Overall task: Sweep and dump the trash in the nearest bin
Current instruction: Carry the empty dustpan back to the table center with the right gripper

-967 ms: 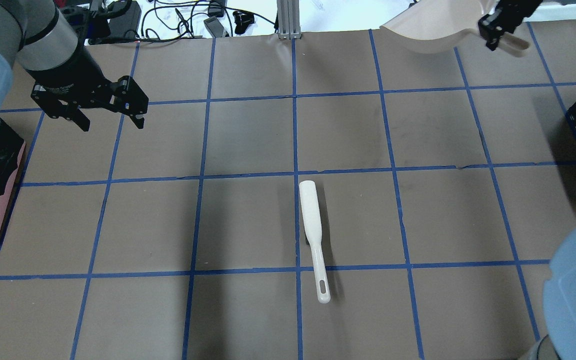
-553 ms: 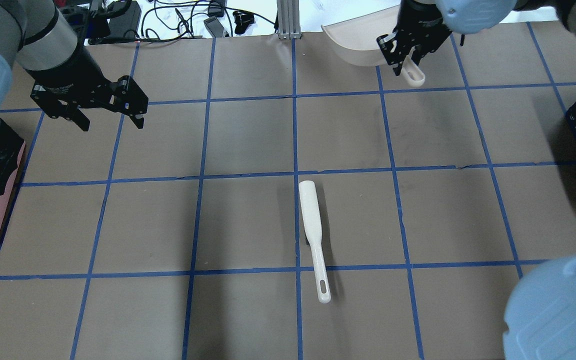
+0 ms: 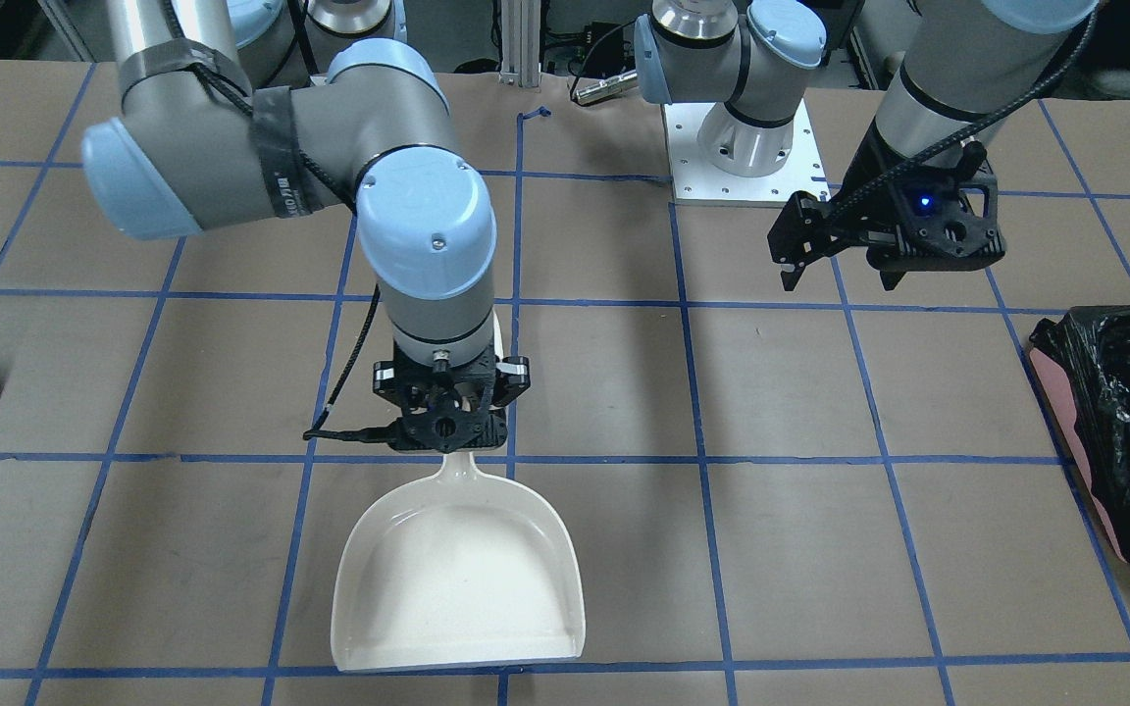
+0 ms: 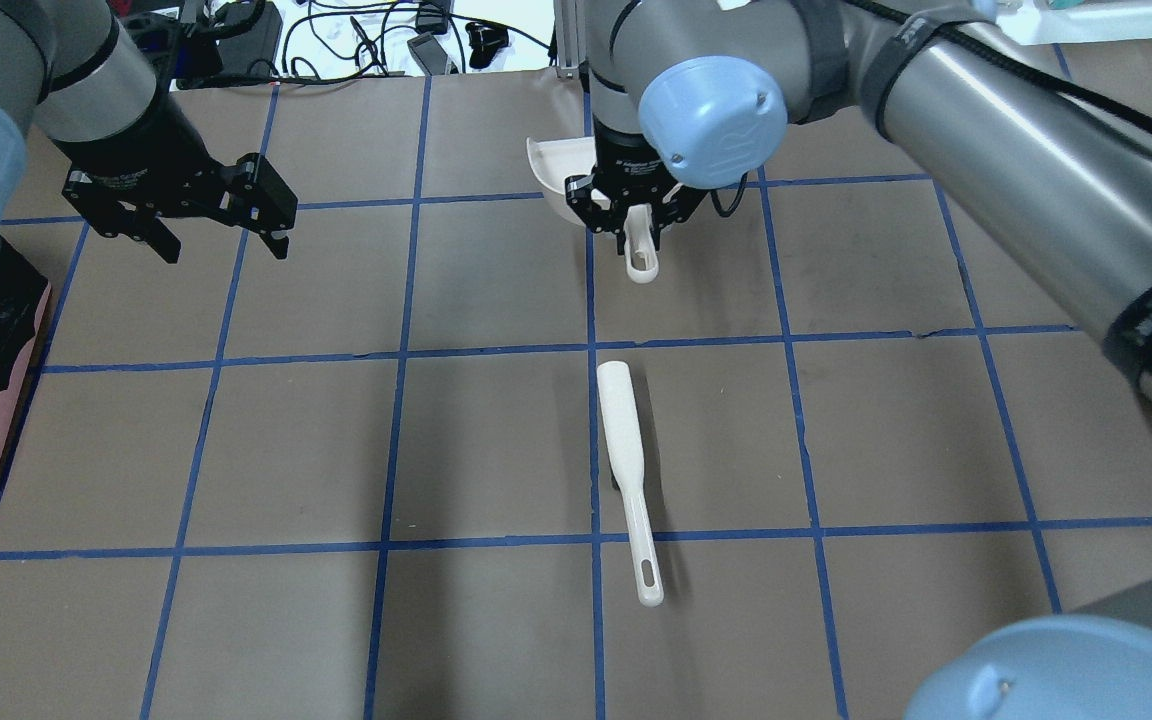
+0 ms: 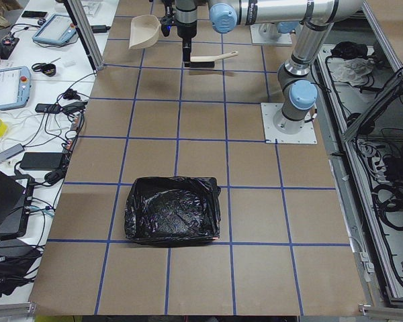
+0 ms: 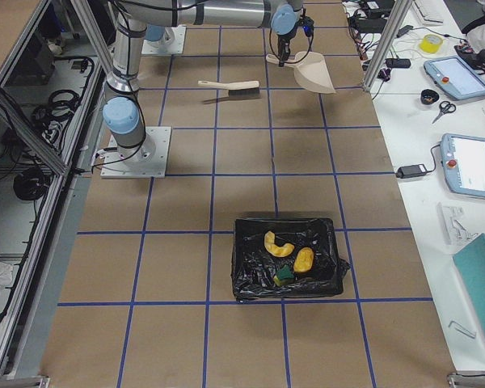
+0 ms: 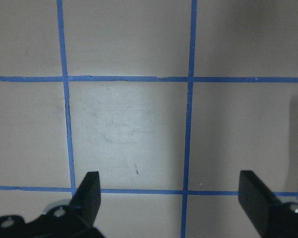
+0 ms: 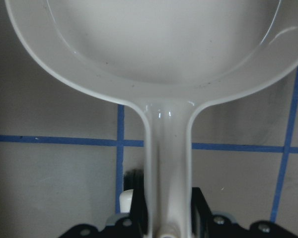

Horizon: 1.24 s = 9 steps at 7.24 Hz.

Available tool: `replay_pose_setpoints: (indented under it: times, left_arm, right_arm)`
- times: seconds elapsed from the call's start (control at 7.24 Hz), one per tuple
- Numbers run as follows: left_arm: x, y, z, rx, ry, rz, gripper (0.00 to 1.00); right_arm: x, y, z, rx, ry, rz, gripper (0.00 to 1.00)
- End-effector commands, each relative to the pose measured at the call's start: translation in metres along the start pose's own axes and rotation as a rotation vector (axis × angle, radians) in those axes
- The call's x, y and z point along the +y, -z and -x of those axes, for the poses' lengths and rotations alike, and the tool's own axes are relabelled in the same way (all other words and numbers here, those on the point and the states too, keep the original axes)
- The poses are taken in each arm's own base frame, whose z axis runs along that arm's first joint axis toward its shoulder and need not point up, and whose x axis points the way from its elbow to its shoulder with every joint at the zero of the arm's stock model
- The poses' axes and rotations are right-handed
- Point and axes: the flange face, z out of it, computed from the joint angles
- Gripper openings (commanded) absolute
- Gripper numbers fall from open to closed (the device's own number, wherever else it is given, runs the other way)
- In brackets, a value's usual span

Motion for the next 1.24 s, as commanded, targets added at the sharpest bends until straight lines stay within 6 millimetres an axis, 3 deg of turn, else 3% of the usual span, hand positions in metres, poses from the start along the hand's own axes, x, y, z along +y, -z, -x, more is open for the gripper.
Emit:
replay_pose_setpoints:
  times: [0.0, 0.41, 0.83, 1.11]
  left_arm:
    - [0.002, 0.001, 0.000, -0.002, -0.004, -0.002, 1.00]
    - [0.006, -0.003, -0.001, 0.000, -0.003, 0.004, 1.00]
    - [0.003, -0.007, -0.002, 0.008, 0.008, 0.007, 1.00]
    - [0.004, -0.006, -0.003, 0.011, 0.008, 0.003, 1.00]
  right_arm:
    - [0.019, -0.032, 0.019, -0.032, 0.007, 0.074, 0.00]
    - [0.018, -0.042, 0.020, -0.031, 0.022, 0.075, 0.00]
    - [0.004, -0.068, 0.021, -0.017, 0.024, 0.074, 0.00]
    - [0.003, -0.070, 0.021, -0.019, 0.036, 0.076, 0.00]
